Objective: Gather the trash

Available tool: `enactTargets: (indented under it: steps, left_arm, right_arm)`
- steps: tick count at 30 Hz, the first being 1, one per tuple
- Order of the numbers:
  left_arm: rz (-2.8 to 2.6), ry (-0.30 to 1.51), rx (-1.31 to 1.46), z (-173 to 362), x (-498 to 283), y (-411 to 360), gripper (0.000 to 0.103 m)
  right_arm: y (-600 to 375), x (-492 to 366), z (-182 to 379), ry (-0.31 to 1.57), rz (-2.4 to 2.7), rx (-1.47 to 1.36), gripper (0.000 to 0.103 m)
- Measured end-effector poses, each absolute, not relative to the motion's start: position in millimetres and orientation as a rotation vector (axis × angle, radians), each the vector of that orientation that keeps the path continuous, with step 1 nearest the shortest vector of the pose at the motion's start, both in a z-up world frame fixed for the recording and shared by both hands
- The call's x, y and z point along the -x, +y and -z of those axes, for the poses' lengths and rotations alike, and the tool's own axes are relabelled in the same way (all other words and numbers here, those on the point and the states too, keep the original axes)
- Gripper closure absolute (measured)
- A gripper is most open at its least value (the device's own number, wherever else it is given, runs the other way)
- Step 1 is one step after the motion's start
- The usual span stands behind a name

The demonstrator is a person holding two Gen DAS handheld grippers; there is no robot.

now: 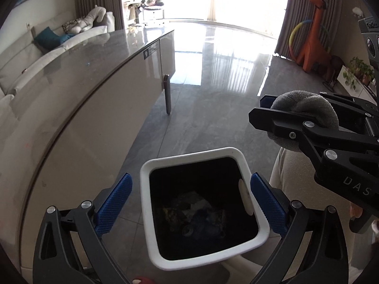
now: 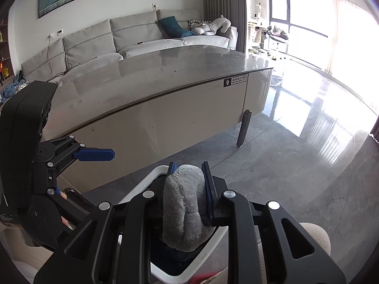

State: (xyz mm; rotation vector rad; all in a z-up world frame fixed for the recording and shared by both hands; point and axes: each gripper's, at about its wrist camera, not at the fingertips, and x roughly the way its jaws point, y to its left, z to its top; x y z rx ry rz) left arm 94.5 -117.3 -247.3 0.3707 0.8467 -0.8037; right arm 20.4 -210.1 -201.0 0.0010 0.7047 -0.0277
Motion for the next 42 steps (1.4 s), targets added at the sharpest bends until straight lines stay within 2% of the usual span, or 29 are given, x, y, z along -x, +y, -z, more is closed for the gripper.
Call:
enactTargets:
  steps: [19, 21, 22, 24, 25, 29, 42]
  left_arm:
    - [0.661, 0.796, -0.35, 228, -107, -71, 0.005]
    - [0.653, 0.787, -0.353, 226, -107, -69, 0.005]
    - [0.651, 0.783, -0.357, 225, -107, -69, 0.005]
    - [0.652, 0.768, -0.354, 223, -107, -66, 0.005]
    - [0.653, 0.766, -0.347, 222, -107, -63, 0.005]
    - [0.639, 0.762, -0.339, 220, -109, -60, 0.005]
    - [0.642, 0.737, -0.337, 214, -108, -55, 0.005]
  right_arm:
    - [-201, -38, 217, 0.749, -0.019, -0.011, 0.077]
    - [-198, -42, 222, 0.767, -0.028, -0.015, 0.068]
    - [-196, -44, 225, 0.777, -0.036, -0.014, 0.06]
    - [-195, -46, 226, 0.777, 0.005, 0.01, 0.013]
    - [-197, -49, 228, 0.79, 0.033, 0.017, 0.004]
    - [-211, -57, 236, 0.83, -0.013, -0.094, 0.004]
    - [-207, -58, 226, 0.776, 0.014, -0.069, 0.004]
